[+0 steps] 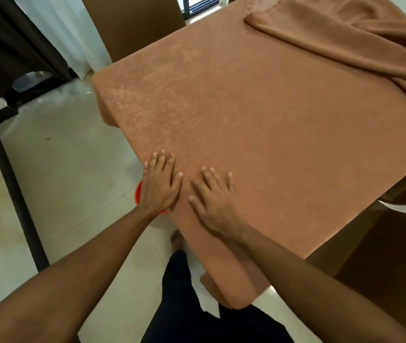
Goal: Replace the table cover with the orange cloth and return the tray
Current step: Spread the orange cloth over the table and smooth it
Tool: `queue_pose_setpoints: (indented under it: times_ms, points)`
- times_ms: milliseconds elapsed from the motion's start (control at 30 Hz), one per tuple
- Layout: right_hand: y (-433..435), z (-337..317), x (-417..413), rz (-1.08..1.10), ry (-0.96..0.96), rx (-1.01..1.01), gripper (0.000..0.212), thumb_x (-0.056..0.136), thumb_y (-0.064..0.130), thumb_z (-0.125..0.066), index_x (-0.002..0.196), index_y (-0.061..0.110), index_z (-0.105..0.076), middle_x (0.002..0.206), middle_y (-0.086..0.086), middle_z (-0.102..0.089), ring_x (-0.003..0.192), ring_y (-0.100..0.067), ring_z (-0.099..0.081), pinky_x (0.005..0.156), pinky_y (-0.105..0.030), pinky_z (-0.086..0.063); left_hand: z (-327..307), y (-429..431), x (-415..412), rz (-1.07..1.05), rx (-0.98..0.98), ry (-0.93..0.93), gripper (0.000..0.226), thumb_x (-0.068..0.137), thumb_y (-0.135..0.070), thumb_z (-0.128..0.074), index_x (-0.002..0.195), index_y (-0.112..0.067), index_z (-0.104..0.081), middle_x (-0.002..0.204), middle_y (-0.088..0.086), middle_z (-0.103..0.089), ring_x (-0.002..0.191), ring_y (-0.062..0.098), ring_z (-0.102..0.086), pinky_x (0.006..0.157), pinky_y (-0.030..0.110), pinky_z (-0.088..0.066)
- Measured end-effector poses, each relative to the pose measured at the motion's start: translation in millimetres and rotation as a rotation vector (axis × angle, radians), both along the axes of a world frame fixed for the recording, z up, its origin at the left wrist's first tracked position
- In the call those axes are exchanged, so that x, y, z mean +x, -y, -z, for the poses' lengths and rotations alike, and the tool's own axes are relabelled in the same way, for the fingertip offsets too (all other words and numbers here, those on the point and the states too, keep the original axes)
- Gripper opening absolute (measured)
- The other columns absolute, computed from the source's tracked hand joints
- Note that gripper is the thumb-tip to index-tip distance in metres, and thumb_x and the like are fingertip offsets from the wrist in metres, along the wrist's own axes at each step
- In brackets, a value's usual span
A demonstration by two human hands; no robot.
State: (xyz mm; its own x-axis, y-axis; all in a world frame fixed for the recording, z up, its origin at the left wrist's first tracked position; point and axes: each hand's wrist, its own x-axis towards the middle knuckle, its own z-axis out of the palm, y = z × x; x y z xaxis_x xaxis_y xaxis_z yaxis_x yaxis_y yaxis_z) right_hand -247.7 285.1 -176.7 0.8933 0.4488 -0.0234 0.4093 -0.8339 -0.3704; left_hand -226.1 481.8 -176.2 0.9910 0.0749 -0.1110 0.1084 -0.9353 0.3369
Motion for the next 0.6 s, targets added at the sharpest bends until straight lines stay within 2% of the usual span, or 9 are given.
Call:
queue_pose_setpoints:
  times_ms: [67,167,300,433,600]
  points:
    - [-9,1,51,0.111,-0.001,-0.028,0.054,0.102,0.052,-0.040,0.147,0.025,-0.049,0.162,-0.009,-0.034,0.151,-0.028,-0.026,0.120,-0.061,-0.012,3,-14,28,0.046,-0.001,-0.007,0.061,0.103,-0.044,-0.039,0.157,-0.016,-0.027,0.165,0.010,-0.018,0.153,0.029,-0.010,0.123,0.047,-0.005]
    - [-28,1,112,0.198,-0.072,-0.109,0.059,0.103,0.056,-0.033,0.155,0.027,-0.037,0.167,-0.007,-0.022,0.155,-0.027,-0.015,0.121,-0.061,-0.006,6,-32,68,0.108,0.000,-0.008,0.063,0.102,-0.047,-0.039,0.157,-0.019,-0.025,0.166,0.009,-0.015,0.153,0.029,-0.009,0.123,0.048,-0.005]
    - [-79,-1,167,0.220,-0.096,-0.113,0.060,0.103,0.058,-0.028,0.156,0.031,-0.032,0.169,-0.004,-0.016,0.156,-0.025,-0.010,0.121,-0.063,-0.002,9,-76,124,0.092,0.019,-0.010,0.066,0.101,-0.052,-0.035,0.158,-0.020,-0.022,0.166,0.010,-0.012,0.154,0.028,-0.007,0.124,0.049,-0.003]
    - [-130,5,188,0.296,-0.051,-0.108,0.058,0.102,0.059,-0.028,0.153,0.033,-0.035,0.168,-0.004,-0.019,0.155,-0.026,-0.012,0.121,-0.064,-0.004,9,-139,179,0.066,0.074,-0.023,0.068,0.100,-0.057,-0.030,0.158,-0.021,-0.020,0.166,0.012,-0.011,0.153,0.030,-0.008,0.123,0.049,-0.003]
    - [-134,10,183,0.353,0.008,-0.117,0.056,0.102,0.060,-0.031,0.153,0.035,-0.035,0.167,-0.001,-0.021,0.155,-0.025,-0.014,0.123,-0.060,-0.008,4,-195,234,-0.083,0.097,-0.100,0.074,0.099,-0.064,-0.018,0.160,-0.024,-0.004,0.167,0.011,0.004,0.154,0.028,0.007,0.122,0.047,0.007]
